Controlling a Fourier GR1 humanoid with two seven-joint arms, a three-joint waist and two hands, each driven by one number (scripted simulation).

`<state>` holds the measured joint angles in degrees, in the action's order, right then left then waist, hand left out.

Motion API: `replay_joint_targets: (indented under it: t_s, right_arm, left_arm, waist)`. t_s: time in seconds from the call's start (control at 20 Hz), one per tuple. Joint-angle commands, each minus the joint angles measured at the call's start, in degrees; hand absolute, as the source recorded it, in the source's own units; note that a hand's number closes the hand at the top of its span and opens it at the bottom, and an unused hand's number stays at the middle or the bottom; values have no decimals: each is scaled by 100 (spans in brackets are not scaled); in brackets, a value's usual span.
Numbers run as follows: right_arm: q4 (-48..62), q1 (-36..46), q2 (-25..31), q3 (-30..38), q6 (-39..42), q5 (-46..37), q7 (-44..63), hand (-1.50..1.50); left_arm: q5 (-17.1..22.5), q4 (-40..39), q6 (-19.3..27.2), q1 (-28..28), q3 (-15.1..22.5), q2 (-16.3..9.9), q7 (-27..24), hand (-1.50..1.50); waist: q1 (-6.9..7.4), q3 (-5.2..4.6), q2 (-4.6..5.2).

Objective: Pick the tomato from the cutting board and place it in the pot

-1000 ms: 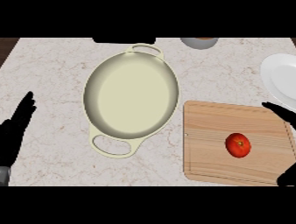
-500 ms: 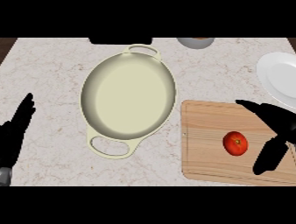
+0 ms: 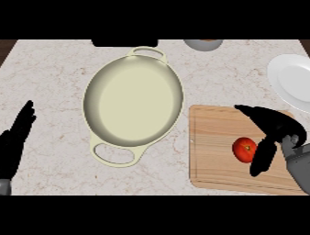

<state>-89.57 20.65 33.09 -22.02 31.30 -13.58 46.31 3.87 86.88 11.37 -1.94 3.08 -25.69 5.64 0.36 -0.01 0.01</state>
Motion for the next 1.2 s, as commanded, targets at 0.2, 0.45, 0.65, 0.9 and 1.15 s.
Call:
replay_joint_targets:
  t_s: [0.2,0.45,0.65,0.9,1.15]
  right_arm:
    - [540,-148,-481,216,334,-663,-156,-150]
    - [758,-376,-746,220,132,-1307,-585,-150]
    - [910,-380,-962,371,180,-1725,-775,-150]
    - [1451,-202,-1231,552,203,-2007,-1029,-150]
    - [1443,-449,-938,342,160,-2336,-1980,150]
  left_arm:
    - [-237,-120,-237,152,-272,212,145,0]
    - [-241,183,-453,166,-565,197,362,0]
    - [-628,333,-423,-188,-469,506,165,0]
    - [-529,563,-702,-25,-739,469,518,0]
    - [-479,759,-878,-206,-910,379,602,0]
  waist:
    - [-24,0,1]
    - [-24,1,-2]
    - [-19,1,-3]
    - [-10,2,0]
    - [7,4,-4]
